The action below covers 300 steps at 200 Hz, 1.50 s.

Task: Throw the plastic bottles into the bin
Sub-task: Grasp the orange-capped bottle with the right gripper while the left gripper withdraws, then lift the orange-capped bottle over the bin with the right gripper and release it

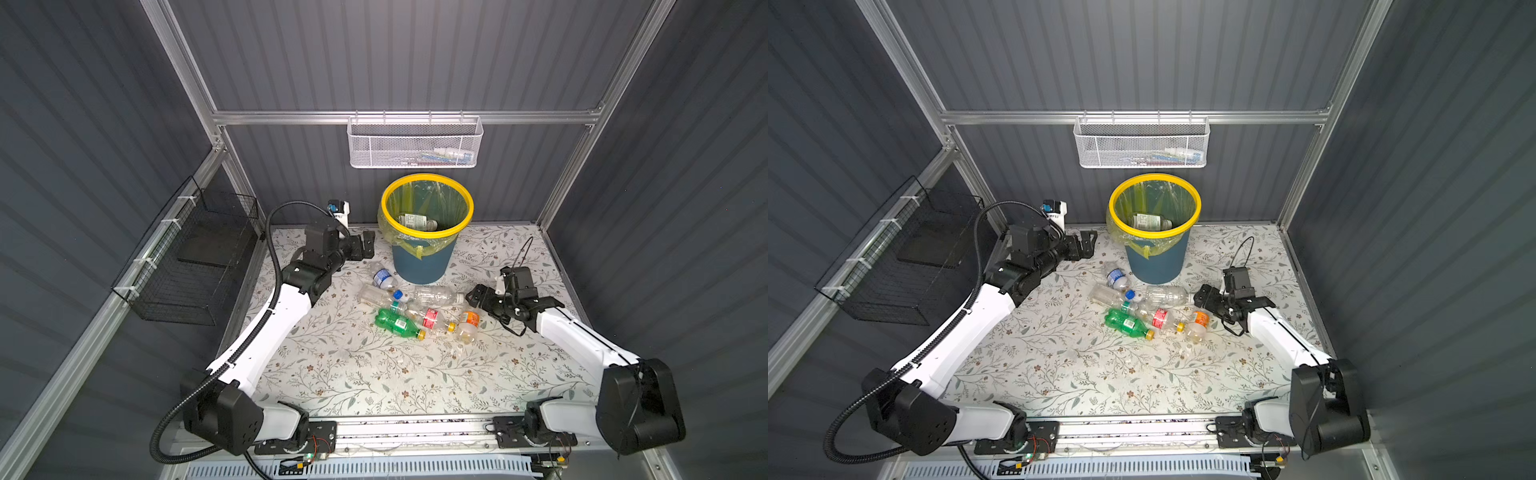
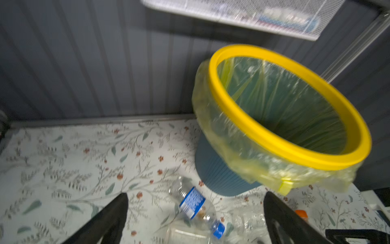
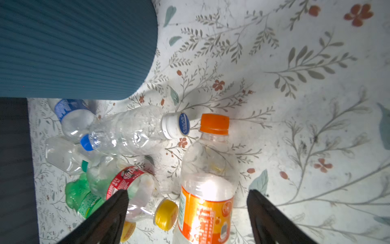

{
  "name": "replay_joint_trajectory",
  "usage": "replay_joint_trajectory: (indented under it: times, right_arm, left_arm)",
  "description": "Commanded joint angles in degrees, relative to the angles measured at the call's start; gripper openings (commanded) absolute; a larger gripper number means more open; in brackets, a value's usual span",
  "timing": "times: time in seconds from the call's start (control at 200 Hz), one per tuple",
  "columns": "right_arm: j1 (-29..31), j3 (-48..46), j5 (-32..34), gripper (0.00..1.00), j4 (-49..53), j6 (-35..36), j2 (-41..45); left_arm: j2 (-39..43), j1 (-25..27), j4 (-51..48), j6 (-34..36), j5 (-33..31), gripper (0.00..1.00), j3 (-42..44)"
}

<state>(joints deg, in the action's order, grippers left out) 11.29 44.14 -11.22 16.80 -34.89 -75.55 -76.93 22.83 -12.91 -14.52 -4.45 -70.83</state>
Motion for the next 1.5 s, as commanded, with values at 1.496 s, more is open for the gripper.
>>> replay_joint_trajectory:
  times: [1.496]
  right_arm:
    - [2.4, 0.4, 8.9, 0.52, 3.5, 1.8, 1.7]
  left_arm:
    - [4.4, -4.2, 4.7, -13.4, 7.5, 1.0, 20.5]
